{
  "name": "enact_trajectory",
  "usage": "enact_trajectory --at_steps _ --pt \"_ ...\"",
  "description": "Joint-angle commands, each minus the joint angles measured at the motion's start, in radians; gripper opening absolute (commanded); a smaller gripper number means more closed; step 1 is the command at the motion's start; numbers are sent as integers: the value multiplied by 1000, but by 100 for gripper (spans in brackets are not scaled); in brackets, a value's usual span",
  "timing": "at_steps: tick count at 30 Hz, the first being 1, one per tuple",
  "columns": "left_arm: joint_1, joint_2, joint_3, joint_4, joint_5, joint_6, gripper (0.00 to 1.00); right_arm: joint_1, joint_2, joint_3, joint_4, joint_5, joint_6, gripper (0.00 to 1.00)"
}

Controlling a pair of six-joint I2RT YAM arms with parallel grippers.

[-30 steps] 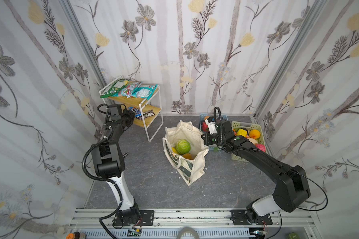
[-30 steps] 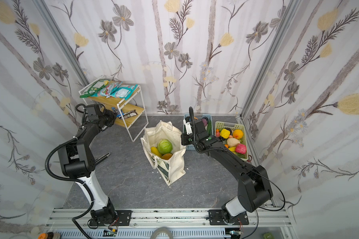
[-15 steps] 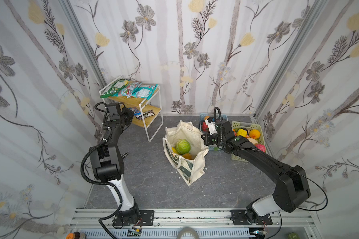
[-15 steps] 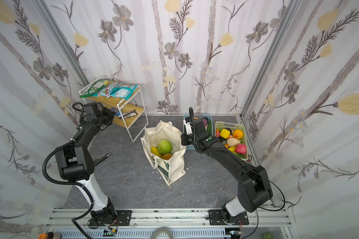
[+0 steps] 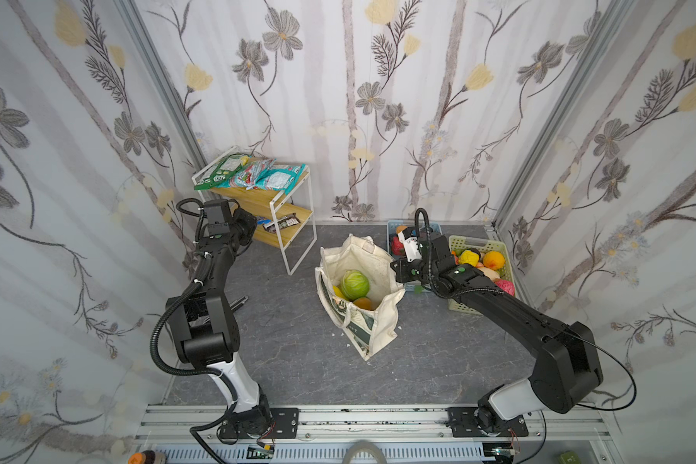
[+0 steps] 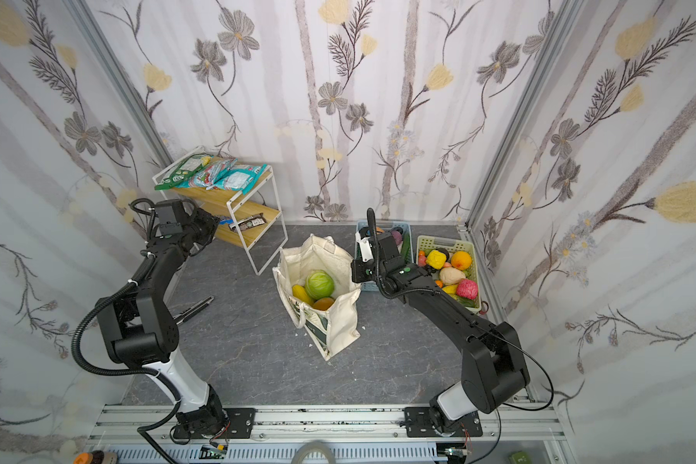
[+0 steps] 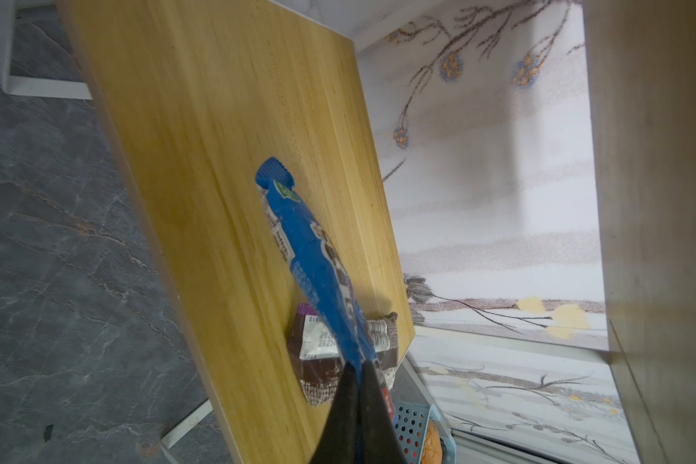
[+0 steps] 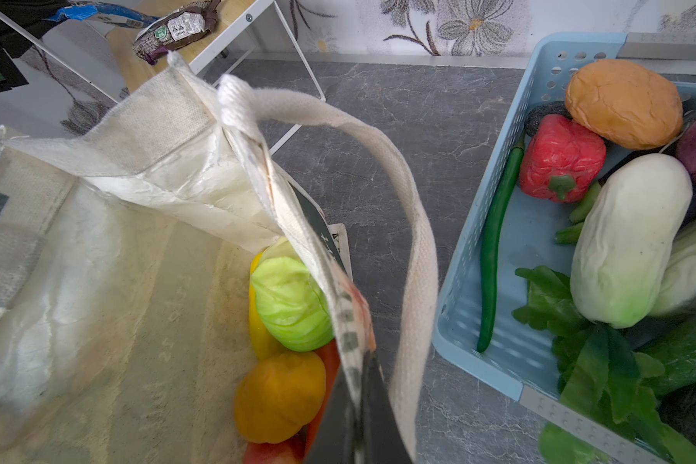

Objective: Place the food into the grocery bag and tie it
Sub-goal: 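Lift the blue M&M's bag off the shelf with the left gripper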

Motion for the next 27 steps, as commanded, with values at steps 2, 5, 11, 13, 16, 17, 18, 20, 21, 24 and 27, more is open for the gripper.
enact_trajectory --at_steps 2,5,11,13,16,17,18,20,21,24,27 --pt "0 -54 -26 -25 -31 46 0 2 -8 -1 8 -11 -3 0" --pt "-2 -84 -34 -45 -36 65 0 2 -12 -1 7 -11 -1 0" --pt "-15 -158 -74 -88 -54 106 0 2 -20 -2 5 -10 -1 0" --pt "-25 -189 -88 -106 -67 122 0 4 -22 -5 5 -7 -1 0" --pt "-40 -245 -117 -131 -90 146 0 3 -22 -7 6 -7 -1 0" --pt "-46 -263 -126 -137 -97 152 0 2 -21 -6 6 -7 -2 0" --pt "-52 -280 -133 -144 -101 159 0 3 -22 -5 6 -8 -2 0" --pt "-67 -320 -154 -163 -116 174 0 3 -22 -5 6 -9 -1 0" --pt "-72 -337 -163 -168 -120 177 0 4 -22 -7 6 -9 -1 0" --pt "-83 -392 -197 -181 -124 182 0 4 -22 -10 9 -8 -1 0" --pt "-99 -442 -219 -211 -138 196 0 4 -19 -11 10 -13 -1 0"
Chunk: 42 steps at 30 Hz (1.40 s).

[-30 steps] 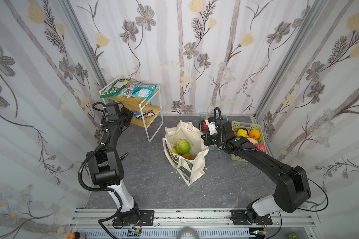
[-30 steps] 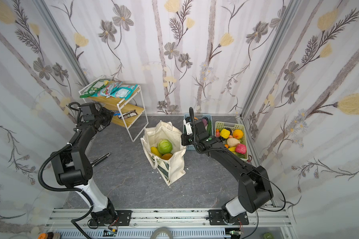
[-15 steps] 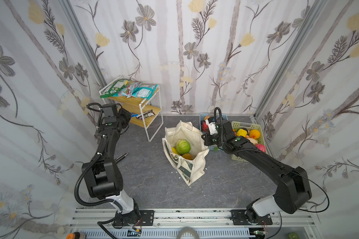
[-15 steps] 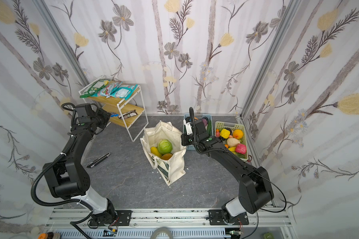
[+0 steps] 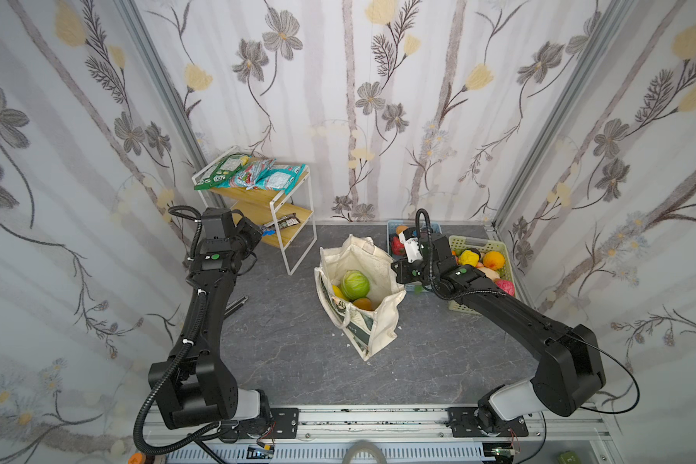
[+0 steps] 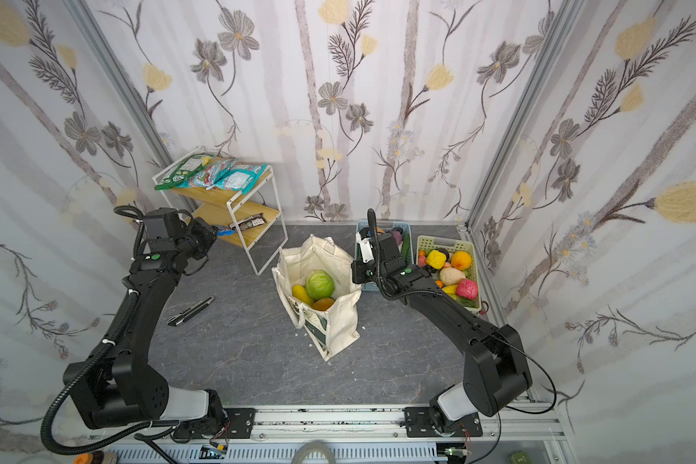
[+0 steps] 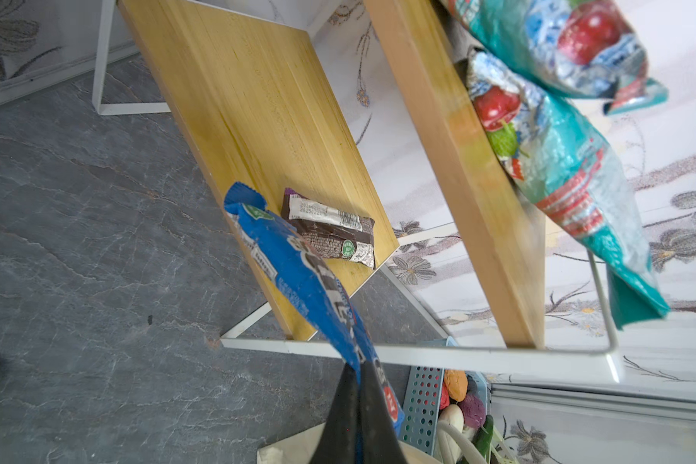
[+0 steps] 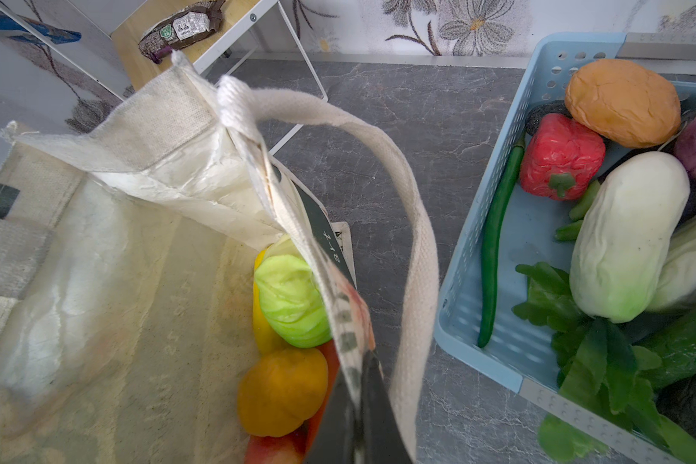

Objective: Place the food into the grocery bag and tie it
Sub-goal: 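Lift the blue M&M's bag off the shelf with the left gripper, then carry the M&M's bag over the tote bag with the left gripper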

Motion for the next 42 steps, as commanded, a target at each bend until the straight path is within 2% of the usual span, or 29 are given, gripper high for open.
enact_trajectory --at_steps 1,7,20,42 --pt "-13 -47 -21 -34 -38 34 0 1 -2 -3 17 -16 0 0" --pt "-53 -106 -33 -85 -21 71 0 1 -6 -10 22 -19 3 0" --pt "-241 -178 -12 -162 -56 144 0 1 0 -11 18 -18 6 0" --pt "-500 -130 142 -200 -69 197 0 0 5 -29 28 -20 6 0"
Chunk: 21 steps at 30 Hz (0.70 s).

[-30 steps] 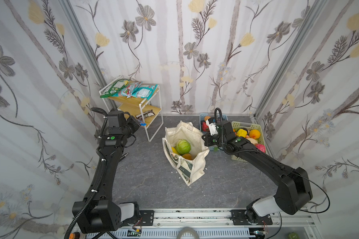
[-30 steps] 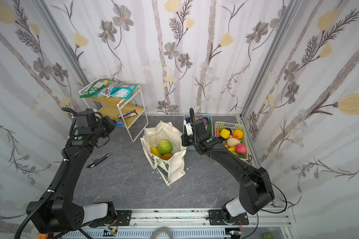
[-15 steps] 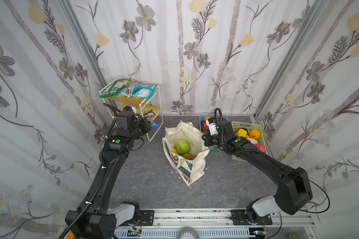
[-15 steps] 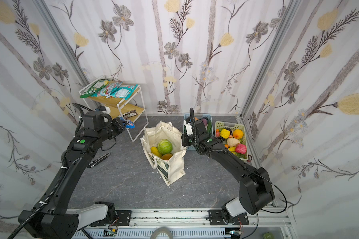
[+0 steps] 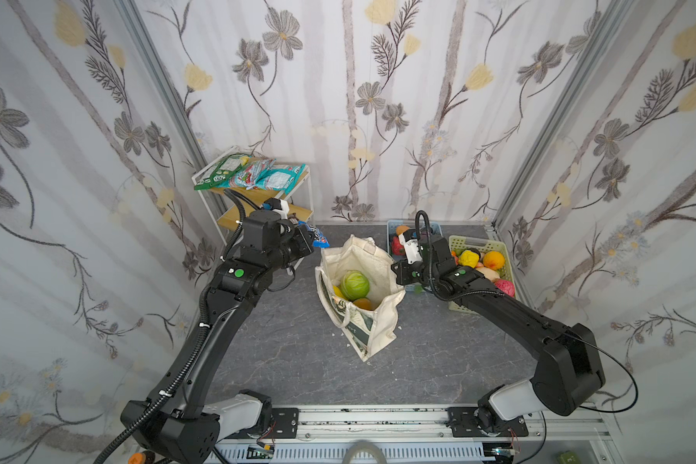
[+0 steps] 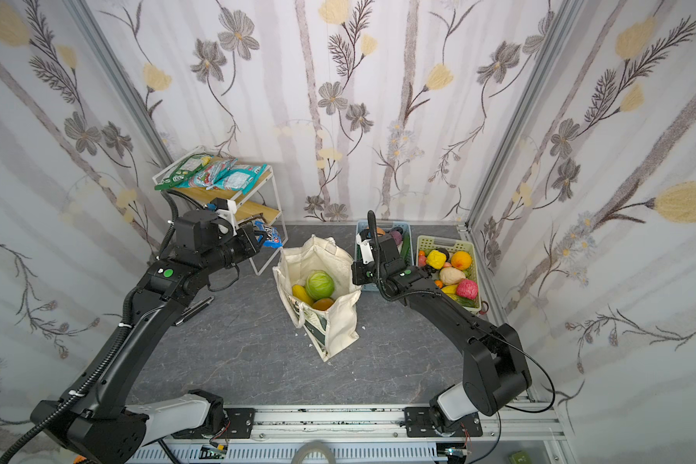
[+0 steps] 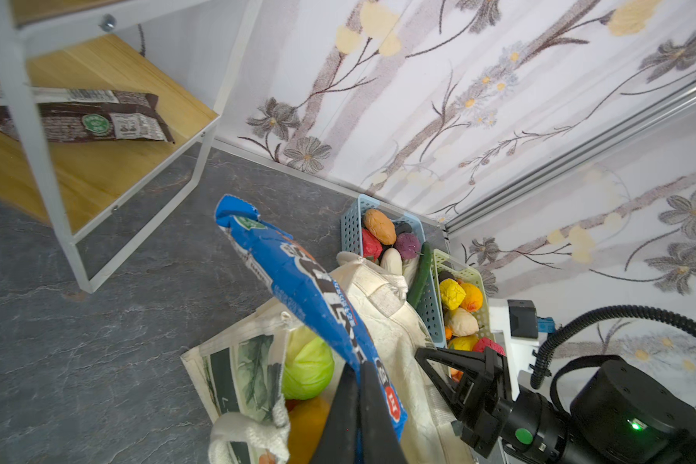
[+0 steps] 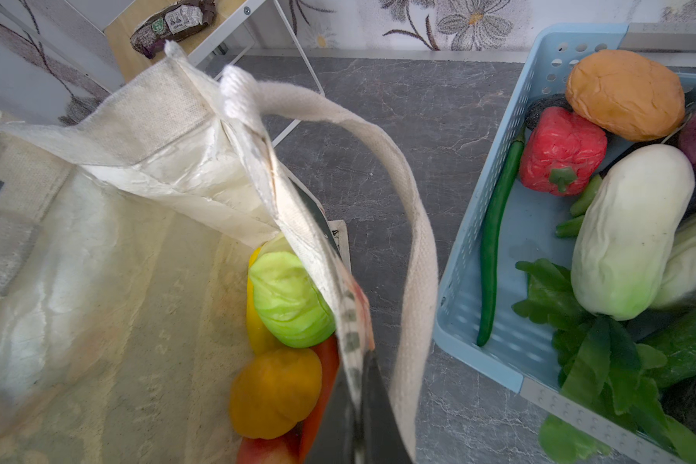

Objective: Place the food into the grocery bag and tie it
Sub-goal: 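Carry the M&M's bag over the tote bag with the left gripper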

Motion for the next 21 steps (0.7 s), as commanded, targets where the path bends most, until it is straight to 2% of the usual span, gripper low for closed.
enact_trajectory --at_steps 1,14,21 --pt "-33 14 29 9 -16 22 0 2 -1 -7 10 -19 6 0" --pt "-160 85 110 -3 -30 63 0 1 2 -13 14 -20 9 0" --pt "-195 108 115 -8 -29 69 0 1 3 -13 14 -20 10 0"
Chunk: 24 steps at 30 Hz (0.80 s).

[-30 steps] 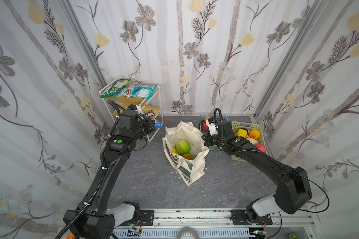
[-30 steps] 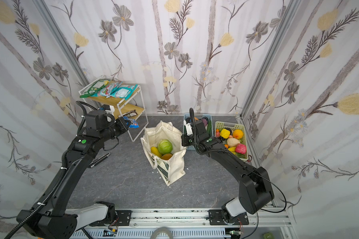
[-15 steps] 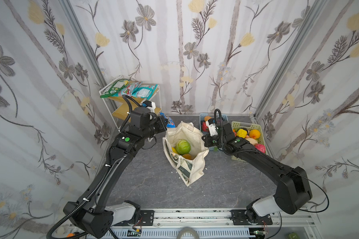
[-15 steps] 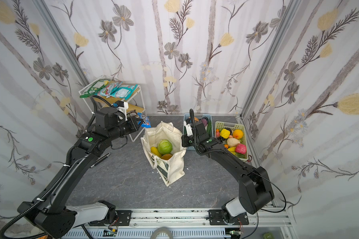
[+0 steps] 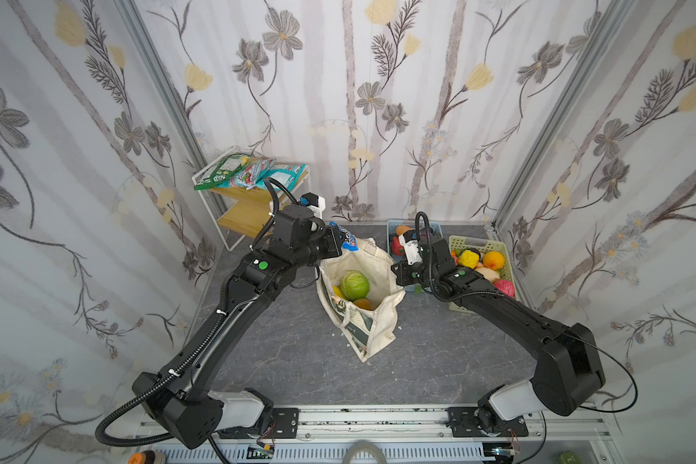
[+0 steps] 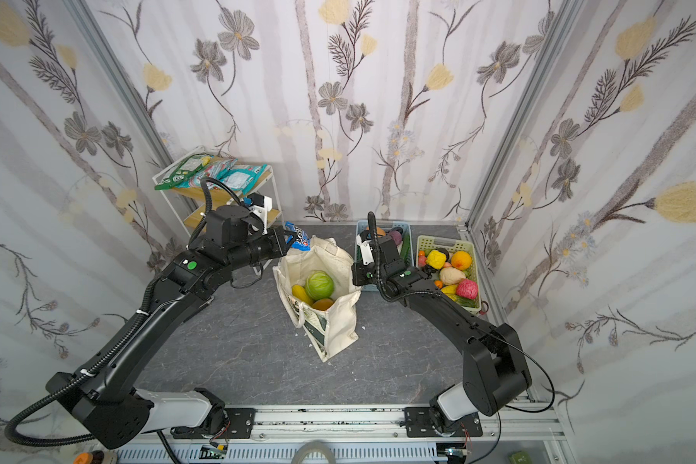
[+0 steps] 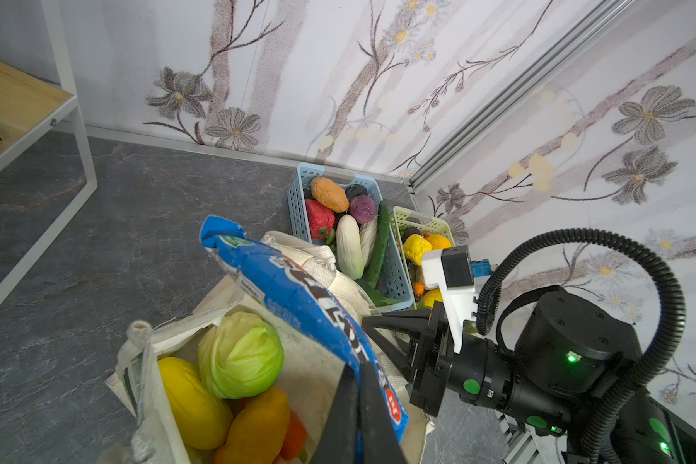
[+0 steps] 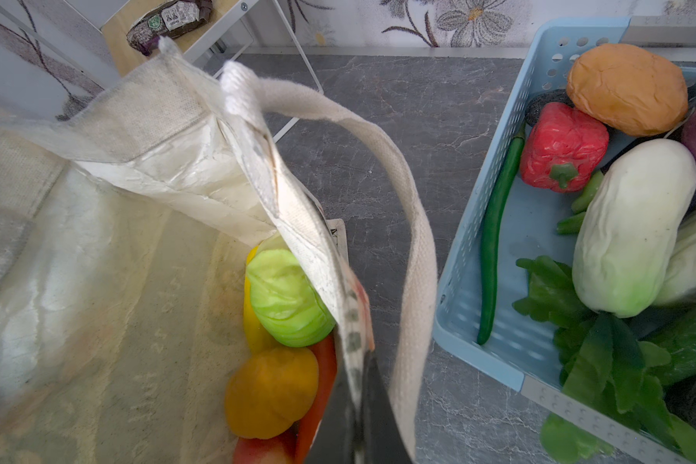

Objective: Place the food into the grocery bag and tie it
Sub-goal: 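Carry the M&M's bag over the tote bag with the left gripper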

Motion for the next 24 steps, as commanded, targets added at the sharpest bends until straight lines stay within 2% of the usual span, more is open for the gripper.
enact_trajectory --at_steps 1,24 --pt "-13 9 9 7 -5 11 0 2 4 -2 4 -20 7 0" --pt "-104 36 -90 -15 -5 11 0 2 3 -1 3 -20 10 0"
